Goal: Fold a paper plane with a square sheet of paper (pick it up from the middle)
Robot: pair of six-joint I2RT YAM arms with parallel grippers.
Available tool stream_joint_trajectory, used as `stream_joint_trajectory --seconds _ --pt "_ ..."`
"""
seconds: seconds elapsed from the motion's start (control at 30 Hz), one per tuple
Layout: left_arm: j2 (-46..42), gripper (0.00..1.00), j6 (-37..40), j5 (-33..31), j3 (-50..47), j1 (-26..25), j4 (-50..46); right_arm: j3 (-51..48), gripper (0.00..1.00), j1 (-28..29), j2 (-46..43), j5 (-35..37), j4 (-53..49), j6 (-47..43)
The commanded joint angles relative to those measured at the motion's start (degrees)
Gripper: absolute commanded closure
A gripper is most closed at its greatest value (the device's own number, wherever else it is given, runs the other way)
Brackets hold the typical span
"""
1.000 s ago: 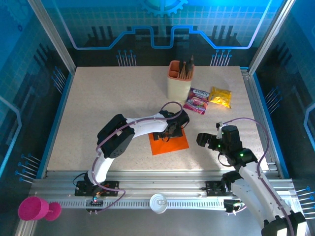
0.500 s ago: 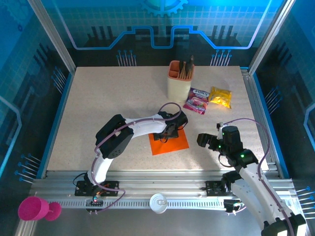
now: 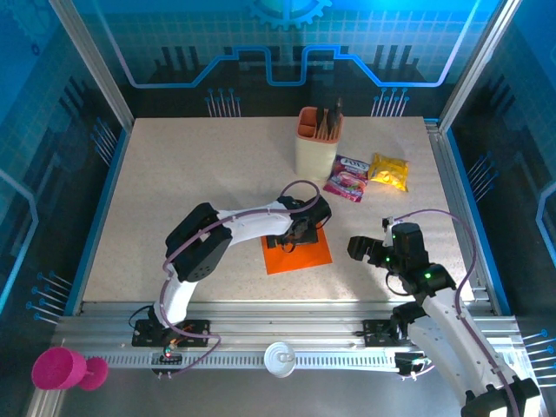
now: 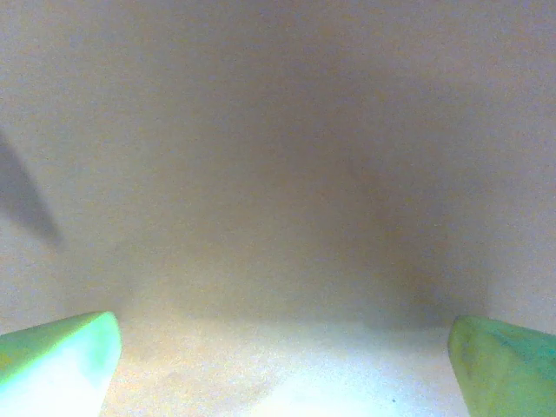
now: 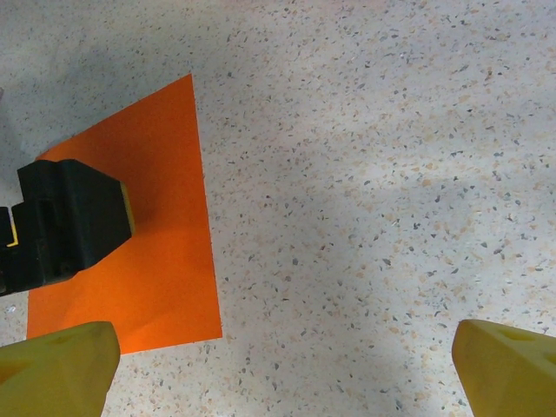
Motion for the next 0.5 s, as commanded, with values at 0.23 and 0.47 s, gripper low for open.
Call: stream_joint_trajectory --seconds 0.23,0.47 --pt "3.9 0.00 -2.9 1.9 7.9 -0.3 -5.4 0.3 0.01 -0.4 1.5 -1.5 1.9 -0.4" --pt "5.9 0.00 -3.5 1.0 8.6 -0.3 -7.7 0.3 0.01 -1.4 0.8 -2.1 1.4 -1.1"
